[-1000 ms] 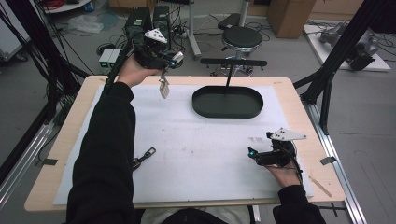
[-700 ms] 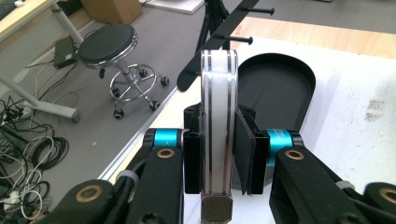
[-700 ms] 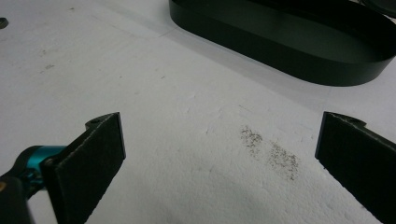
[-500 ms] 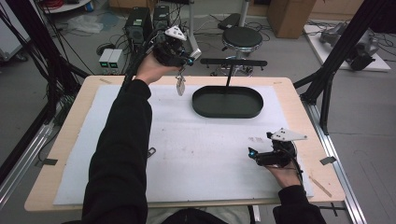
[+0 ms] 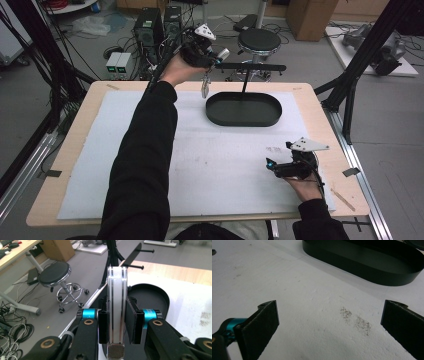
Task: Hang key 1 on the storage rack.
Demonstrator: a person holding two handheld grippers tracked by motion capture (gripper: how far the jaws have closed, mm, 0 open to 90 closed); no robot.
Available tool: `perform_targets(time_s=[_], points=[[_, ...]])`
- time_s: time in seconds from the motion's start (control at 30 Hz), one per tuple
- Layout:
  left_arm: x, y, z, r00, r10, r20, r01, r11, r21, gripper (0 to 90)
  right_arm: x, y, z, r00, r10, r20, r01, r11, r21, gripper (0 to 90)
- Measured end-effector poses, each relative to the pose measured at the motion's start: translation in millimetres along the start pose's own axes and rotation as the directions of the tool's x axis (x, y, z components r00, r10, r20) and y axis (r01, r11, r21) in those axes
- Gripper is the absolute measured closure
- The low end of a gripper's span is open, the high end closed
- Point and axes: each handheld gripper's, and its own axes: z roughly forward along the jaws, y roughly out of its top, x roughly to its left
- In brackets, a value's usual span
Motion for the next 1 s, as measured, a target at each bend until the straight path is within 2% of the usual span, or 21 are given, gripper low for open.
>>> perform_targets(time_s=[0.2, 0.4, 0.7, 0.83, 1.0], points=[[-4.3, 8.0, 11.9, 0.9999, 0.012, -0.007, -0.012, 0.9999, 0.003, 74.5, -0.9, -0.7, -1.6, 1.0000, 0.005, 0.002, -0.005, 1.000, -0.004, 0.8], [-6.4, 13.1, 21.6, 0.9996, -0.022, -0.017, 0.021, 0.9996, -0.021, 74.5, -2.0, -1.2, -1.9, 1.0000, 0.004, 0.005, -0.004, 1.000, -0.006, 0.8], [-9.1, 16.2, 33.8, 0.9976, -0.042, -0.056, 0.039, 0.9979, -0.052, 74.5, -2.8, -1.8, -2.7, 0.9999, 0.009, 0.006, -0.009, 1.000, -0.007, 0.8], [-8.4, 18.3, 37.6, 0.9948, -0.070, -0.075, 0.063, 0.9945, -0.084, 74.5, -3.4, -2.6, -3.6, 0.9999, 0.008, 0.007, -0.008, 1.000, -0.008, 0.8], [-6.8, 20.3, 43.4, 0.9841, -0.107, -0.141, 0.095, 0.9915, -0.089, 74.5, -3.9, -3.2, -4.4, 1.0000, 0.004, 0.007, -0.004, 1.000, -0.010, 0.8]])
